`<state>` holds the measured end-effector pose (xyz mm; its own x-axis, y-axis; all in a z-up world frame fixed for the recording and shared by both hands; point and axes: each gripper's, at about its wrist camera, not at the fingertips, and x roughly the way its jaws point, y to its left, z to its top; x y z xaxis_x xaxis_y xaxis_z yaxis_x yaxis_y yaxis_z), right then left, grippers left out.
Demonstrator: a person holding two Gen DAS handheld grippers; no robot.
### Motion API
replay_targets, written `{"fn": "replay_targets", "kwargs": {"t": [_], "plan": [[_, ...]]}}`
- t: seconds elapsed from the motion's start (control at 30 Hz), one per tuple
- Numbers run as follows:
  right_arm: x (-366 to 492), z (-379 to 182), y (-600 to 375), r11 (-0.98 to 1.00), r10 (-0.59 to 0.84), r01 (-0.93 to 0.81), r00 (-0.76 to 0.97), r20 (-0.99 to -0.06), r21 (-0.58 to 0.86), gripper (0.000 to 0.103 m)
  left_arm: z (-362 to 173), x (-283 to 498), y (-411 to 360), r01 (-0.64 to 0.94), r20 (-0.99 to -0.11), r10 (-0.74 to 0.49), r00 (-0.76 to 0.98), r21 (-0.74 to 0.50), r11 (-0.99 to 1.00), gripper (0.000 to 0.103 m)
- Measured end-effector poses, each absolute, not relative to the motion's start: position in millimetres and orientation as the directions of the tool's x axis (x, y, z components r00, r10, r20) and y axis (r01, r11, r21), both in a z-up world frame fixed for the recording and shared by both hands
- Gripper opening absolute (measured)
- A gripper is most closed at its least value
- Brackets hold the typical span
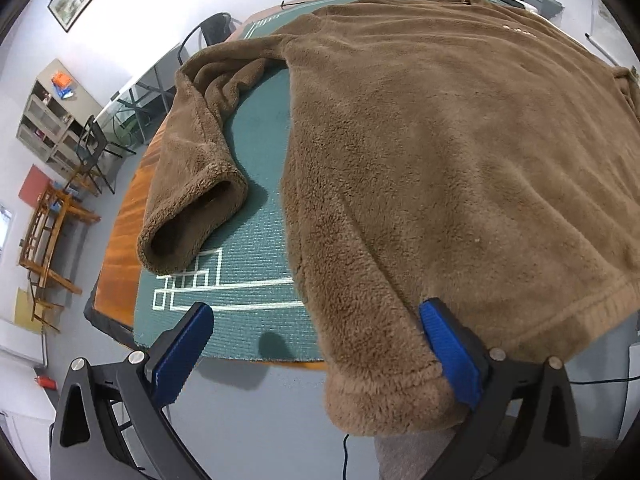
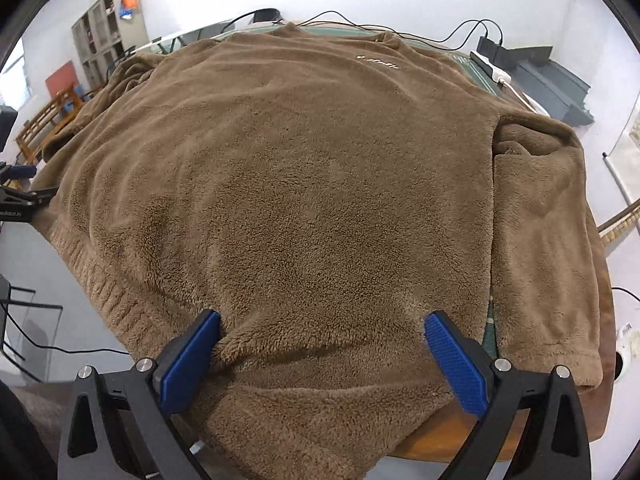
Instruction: Fold clothes
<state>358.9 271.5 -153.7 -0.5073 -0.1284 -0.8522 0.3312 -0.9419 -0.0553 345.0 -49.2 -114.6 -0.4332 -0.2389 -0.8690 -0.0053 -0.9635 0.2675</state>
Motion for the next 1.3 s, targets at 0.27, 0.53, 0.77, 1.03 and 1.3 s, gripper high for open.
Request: {"fn": "replay_targets", "kwargs": {"t": [0.27,0.53,0.77,1.03,1.3], "plan": [[356.5,-149.0,278.5,-0.940,-0.126,0.336,-0.487,-0.865,-0.053,0.103,-114.5,334.8,-53.6,-0.038,-0.905,-0.185,-0.384,0.215,-0.976,0.103],[332.6,-104.4,306.5,-0.960,-0.205,0.267,-0.452,-0.868,0.088,0.102,-56.3,280.6,-60.7,-0.024,-0.906,-0.098,-0.411,0.118,-0.993,0.103],[271.9,4.4,357.3,-0.984,-0.175,0.126,-0.610,-0.773,0.123,0.102,42.1,186.8,-57.9,-0.016,-0.840,0.025,-0.541,-0.019,-1.000,0.103],[161.9,89.5,356.8,-0.986,-0.157,0.077,-0.697,-0.700,0.146,0.102,94.9,51.6,-36.6,-0.059,-0.833,0.128,-0.539,-0.115,-0.992,0.103],[0.2,52.2,309.9,-0.976,-0.213,0.098,-0.615,-0.759,0.194,0.102,21.8,-73.7,-3.2,-0.083,-0.911,0.039,-0.410,-0.005,-0.997,0.103]]}}
